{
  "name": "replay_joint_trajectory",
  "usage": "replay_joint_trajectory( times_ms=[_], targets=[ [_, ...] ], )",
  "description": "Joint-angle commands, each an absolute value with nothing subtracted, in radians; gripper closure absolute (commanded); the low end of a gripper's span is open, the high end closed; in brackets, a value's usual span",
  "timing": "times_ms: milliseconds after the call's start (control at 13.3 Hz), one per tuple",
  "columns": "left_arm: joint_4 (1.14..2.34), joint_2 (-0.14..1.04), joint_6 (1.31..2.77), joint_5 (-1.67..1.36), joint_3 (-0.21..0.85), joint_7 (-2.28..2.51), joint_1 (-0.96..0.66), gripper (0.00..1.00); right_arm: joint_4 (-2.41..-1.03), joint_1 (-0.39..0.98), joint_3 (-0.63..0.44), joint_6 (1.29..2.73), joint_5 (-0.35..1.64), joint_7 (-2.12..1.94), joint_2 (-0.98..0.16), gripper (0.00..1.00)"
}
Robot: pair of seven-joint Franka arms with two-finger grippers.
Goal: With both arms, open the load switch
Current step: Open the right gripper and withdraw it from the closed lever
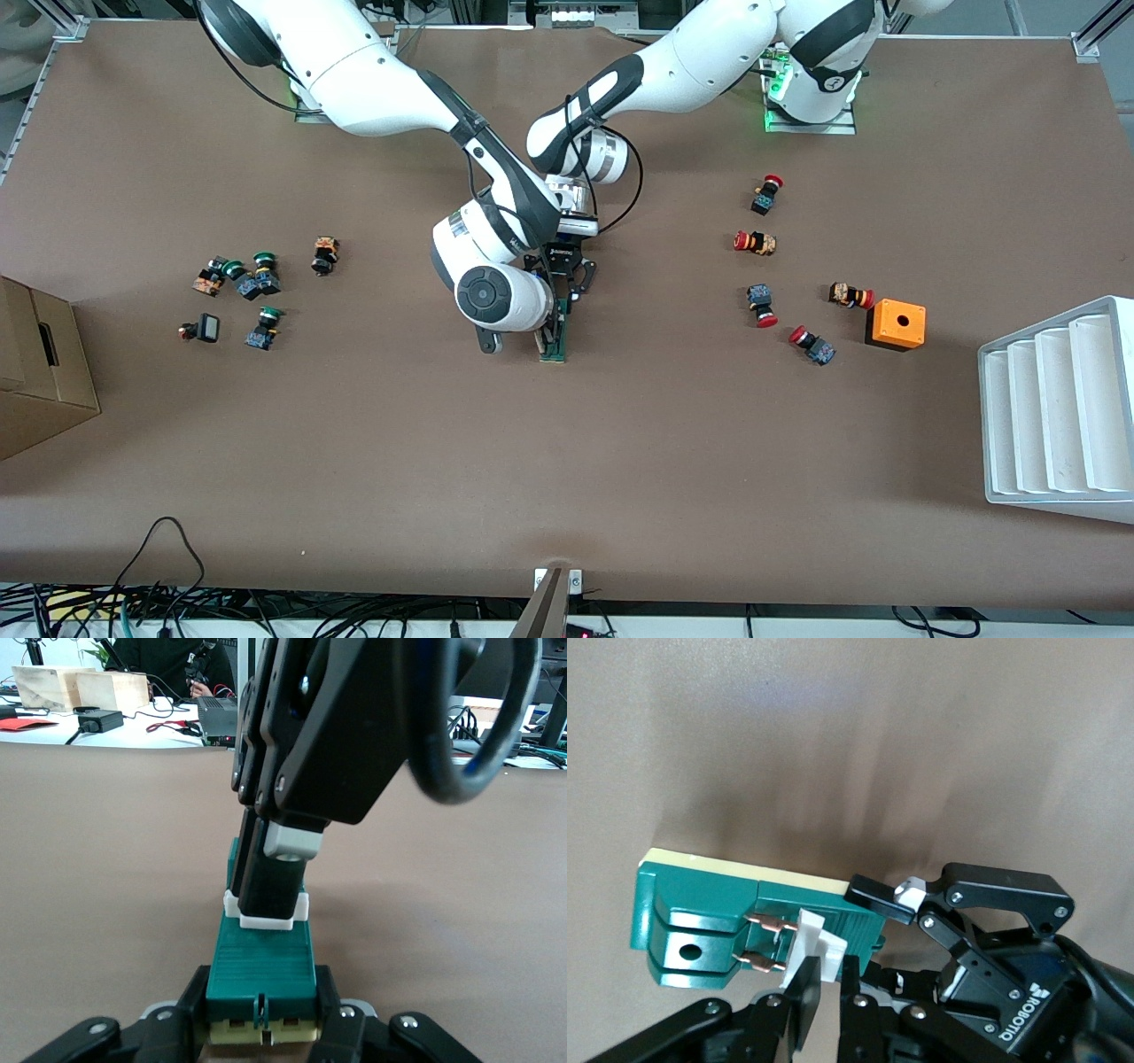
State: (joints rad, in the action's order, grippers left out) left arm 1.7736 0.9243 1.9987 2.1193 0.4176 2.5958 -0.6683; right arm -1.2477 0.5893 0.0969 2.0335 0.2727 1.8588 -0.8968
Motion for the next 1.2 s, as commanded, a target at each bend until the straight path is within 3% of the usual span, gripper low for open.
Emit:
replay_joint_trajectory(
  times_ms=[0, 75, 301, 451, 752, 978, 1053, 1128],
  targets=[
    [1.755, 0.939, 1.99, 2.105, 0.413, 2.591, -0.672, 0.8, -1.302, 0.588, 0.103, 2.06, 0.247, 1.853, -0.871, 0.81],
    [1.755, 0.939, 1.99, 2.105, 0.413, 2.591, -0.672, 0.8, -1.299, 0.584, 0.103, 2.059, 0.248, 1.853, -0.856, 0.78],
    [1.755, 0.937, 1.99, 2.103, 0.413, 2.591, -0.672, 0.8, -1.295, 0.543, 0.1, 2.014, 0.261, 1.838, -0.775, 0.22],
    [1.755, 0.937, 1.99, 2.103, 0.413, 2.591, -0.672, 0.8, -1.296, 0.494, 0.1, 1.955, 0.262, 1.772, -0.712, 0.04],
    [1.755, 0.937, 1.99, 2.103, 0.413, 2.591, -0.672, 0.8, -1.327, 0.364, 0.1, 1.807, 0.249, 1.409, -0.58, 0.01],
    [1.755, 0.937, 1.99, 2.103, 0.413, 2.591, -0.673, 0.8, -1.484, 0.267, 0.095, 1.792, 0.244, 1.086, -0.412, 0.01],
    [1.755, 0.936, 1.99, 2.102, 0.413, 2.591, -0.673, 0.71, -1.53, 0.238, 0.092, 1.789, 0.233, 0.983, -0.359, 0.01],
    [1.755, 0.934, 1.99, 2.102, 0.413, 2.586, -0.673, 0.42, -1.56, 0.212, 0.084, 1.77, 0.201, 0.88, -0.318, 0.01]
  ],
)
